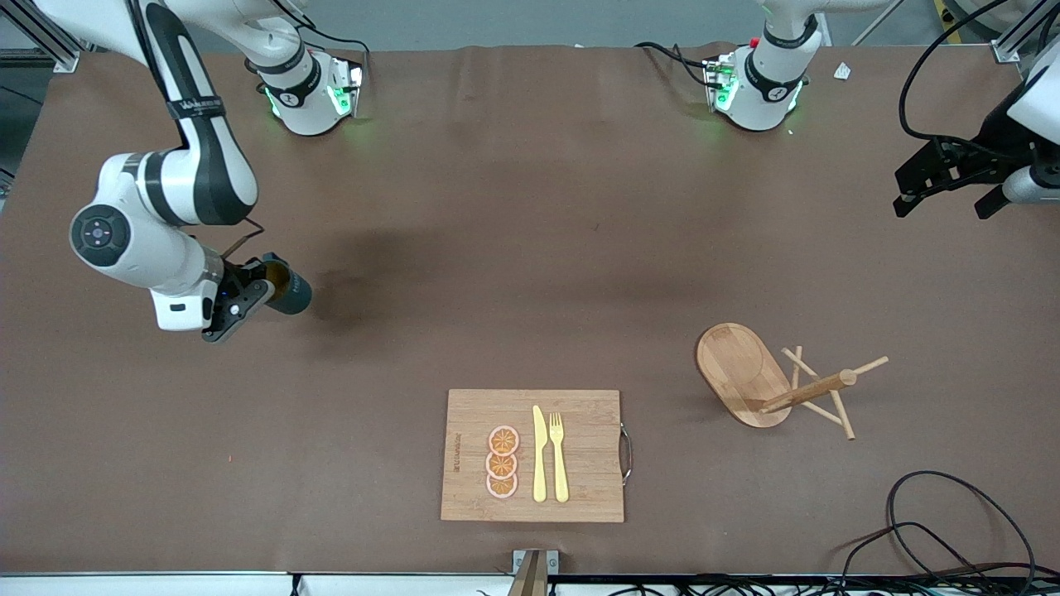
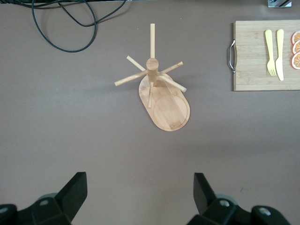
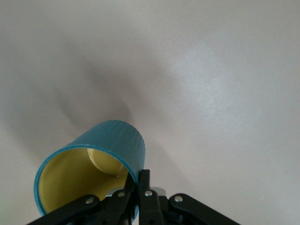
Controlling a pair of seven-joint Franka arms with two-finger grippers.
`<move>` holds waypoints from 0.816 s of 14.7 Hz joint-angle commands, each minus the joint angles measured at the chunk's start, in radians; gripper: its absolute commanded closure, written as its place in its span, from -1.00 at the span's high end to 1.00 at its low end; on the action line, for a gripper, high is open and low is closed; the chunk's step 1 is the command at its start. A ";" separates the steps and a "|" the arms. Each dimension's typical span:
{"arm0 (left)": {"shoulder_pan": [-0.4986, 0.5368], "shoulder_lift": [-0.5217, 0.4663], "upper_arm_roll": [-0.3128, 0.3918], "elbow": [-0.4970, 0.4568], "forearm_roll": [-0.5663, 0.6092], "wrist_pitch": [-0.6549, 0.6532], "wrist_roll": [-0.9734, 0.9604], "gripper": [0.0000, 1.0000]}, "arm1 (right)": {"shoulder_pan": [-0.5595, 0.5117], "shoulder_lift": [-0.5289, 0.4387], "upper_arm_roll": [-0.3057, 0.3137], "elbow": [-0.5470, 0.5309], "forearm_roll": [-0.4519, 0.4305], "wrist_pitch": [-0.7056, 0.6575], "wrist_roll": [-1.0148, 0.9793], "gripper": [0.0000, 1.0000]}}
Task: Transfer cup from left to right arm and place
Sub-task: 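Lift the mug with the right gripper and carry it sideways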
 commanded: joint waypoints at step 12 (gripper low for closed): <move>0.006 -0.006 0.005 -0.010 0.010 0.012 0.017 1.00 | -0.160 0.005 0.016 -0.136 -0.014 0.289 -1.031 -1.00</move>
